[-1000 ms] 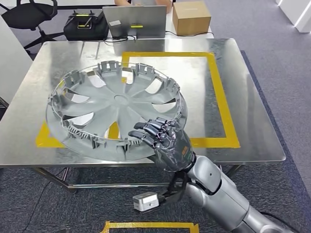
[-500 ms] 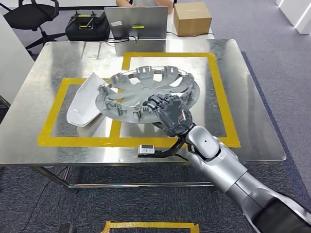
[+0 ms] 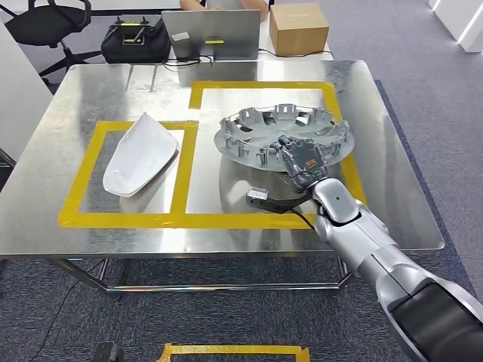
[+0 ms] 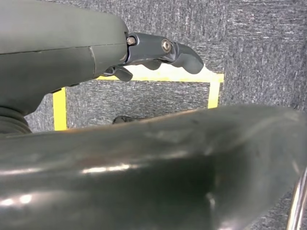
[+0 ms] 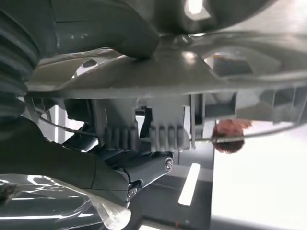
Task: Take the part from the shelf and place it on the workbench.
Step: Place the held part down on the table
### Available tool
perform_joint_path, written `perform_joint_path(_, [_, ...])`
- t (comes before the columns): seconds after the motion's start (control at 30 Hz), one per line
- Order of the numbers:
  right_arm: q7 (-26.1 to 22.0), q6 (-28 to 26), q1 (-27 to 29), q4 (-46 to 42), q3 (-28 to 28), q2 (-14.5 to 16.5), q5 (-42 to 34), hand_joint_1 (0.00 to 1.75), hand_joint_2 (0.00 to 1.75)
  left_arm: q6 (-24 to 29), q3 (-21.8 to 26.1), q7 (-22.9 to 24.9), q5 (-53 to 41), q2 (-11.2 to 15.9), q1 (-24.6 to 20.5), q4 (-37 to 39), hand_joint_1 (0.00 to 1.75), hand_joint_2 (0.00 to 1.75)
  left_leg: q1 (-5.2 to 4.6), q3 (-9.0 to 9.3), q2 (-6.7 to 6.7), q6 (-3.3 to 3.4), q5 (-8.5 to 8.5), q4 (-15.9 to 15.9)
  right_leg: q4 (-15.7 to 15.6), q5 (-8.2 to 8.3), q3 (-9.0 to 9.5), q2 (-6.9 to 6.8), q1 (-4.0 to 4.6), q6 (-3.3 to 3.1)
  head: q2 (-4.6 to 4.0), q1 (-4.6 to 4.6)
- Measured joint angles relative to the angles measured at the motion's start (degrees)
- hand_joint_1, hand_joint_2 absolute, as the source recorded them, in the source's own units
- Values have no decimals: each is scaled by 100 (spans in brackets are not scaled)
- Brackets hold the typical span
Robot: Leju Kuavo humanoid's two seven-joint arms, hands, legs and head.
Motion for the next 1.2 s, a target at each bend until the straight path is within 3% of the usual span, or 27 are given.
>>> perform_joint_path(0.03, [11, -5, 0, 72, -13, -1, 26, 175, 175, -4, -3, -2, 1, -2, 1, 0, 0, 0, 0, 1, 0, 0, 0, 0, 0, 0, 0, 1, 0, 0, 0, -1])
perform_joint_path(0.17, [43, -23, 6, 261, -54, -1, 92, 0, 0, -54, -18, -22, 1, -11, 0, -1, 0, 175, 2, 2, 1, 0, 0, 0, 0, 0, -1, 1, 0, 0, 0, -1])
perform_joint_path(0.73, [-275, -367, 160, 281, -257, -33, 22, 0, 0, -83, -96, -195, 64, -100, -33, -2, 0, 175, 1, 0, 2, 5, -4, 1, 0, -1, -4, 7, 1, 0, 0, 0])
perform_joint_path(0.87, [-298, -374, 180, 255, -269, -35, 20, 0, 0, -76, -110, -190, 61, -104, -34, -2, 0, 0, 1, -2, 2, 5, -4, 1, 0, -1, -8, 8, 1, 0, 0, -2])
perform_joint_path(1.07, [-828, -328, 414, -405, -398, -54, -229, 0, 0, -19, -150, -76, 44, -115, -31, -2, 0, 0, 1, -20, 3, 6, -4, 0, -1, -2, -27, 12, 0, -1, 0, -1])
perform_joint_path(1.2, [-1614, 392, 621, -1273, -377, -103, -1584, 0, 0, -24, -194, -98, 83, -126, -27, -2, 0, 0, 2, -34, 2, 6, -5, 0, -1, -6, -43, 11, 0, 1, 0, -2])
